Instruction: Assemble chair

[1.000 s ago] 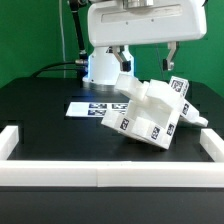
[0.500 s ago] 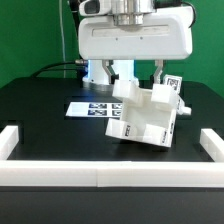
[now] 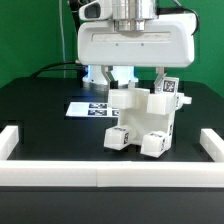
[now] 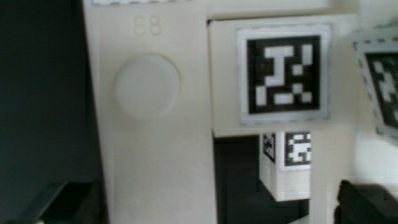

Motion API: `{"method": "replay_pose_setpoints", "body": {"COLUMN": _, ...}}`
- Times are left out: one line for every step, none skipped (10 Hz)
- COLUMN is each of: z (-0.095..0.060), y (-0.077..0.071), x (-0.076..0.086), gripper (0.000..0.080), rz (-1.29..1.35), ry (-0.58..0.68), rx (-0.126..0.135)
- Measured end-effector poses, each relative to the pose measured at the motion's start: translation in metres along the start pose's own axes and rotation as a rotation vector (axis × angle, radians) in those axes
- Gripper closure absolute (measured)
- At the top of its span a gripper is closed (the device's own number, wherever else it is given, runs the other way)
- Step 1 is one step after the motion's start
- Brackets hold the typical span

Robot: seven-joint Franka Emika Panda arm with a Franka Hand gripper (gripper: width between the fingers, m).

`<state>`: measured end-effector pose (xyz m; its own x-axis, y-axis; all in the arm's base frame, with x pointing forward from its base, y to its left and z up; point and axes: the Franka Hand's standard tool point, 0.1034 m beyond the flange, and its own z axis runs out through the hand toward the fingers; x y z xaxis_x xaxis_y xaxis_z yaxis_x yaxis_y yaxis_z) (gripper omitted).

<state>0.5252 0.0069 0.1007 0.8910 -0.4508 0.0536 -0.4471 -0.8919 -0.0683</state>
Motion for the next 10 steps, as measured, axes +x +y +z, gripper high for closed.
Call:
{"method": "replay_pose_setpoints", "body": {"z": 0.004, "y": 0.002, "x": 0.003, "gripper": 0.0151, "rz": -0.004, "ry": 0.011, "rx": -0.006}}
{"method": "replay_pose_setpoints", "body": {"z": 0.006, "y": 0.001, "x": 0.011, "gripper": 0.0151, "rz": -0.010, "ry": 0.040, "rx": -0.010}}
{"method": "replay_pose_setpoints", "body": {"z": 0.006, "y": 0.001, "x": 0.018, "gripper": 0.0151, "rz": -0.018, "ry": 0.074, "rx": -0.011}}
{"method": "replay_pose_setpoints", "body": {"z": 0.006, "y": 0.001, "x": 0.020, "gripper": 0.0151, "rz": -0.019, "ry": 0.083, "rx": -0.011}}
{"method": "replay_pose_setpoints", "body": {"z": 0.006, "y": 0.000, "x": 0.022, "gripper": 0.0151, "rz": -0.021, "ry": 0.097, "rx": -0.011}}
{"method": "replay_pose_setpoints", "body": {"z": 0.006, "y": 0.000, "x": 0.028, "gripper": 0.0151, "rz": -0.025, "ry": 0.125, "rx": -0.011}}
{"method": "replay_pose_setpoints", "body": {"z": 0.006, "y": 0.000, "x": 0.029, "gripper": 0.0151, "rz": -0.028, "ry": 0.126, "rx": -0.011}}
{"method": "replay_pose_setpoints", "body": {"z": 0.005, "y": 0.002, "x": 0.030, "gripper": 0.0151, "rz": -0.029, "ry": 0.125, "rx": -0.012}}
{"method": "replay_pose_setpoints", "body": {"z": 0.003, "y": 0.004, "x": 0.032, "gripper": 0.0151, "rz": -0.028, "ry": 0.122, "rx": -0.012}}
{"method": "replay_pose_setpoints", "body": {"z": -0.001, "y": 0.008, "x": 0.035, "gripper": 0.0151, "rz": -0.026, "ry": 0.123, "rx": -0.010}}
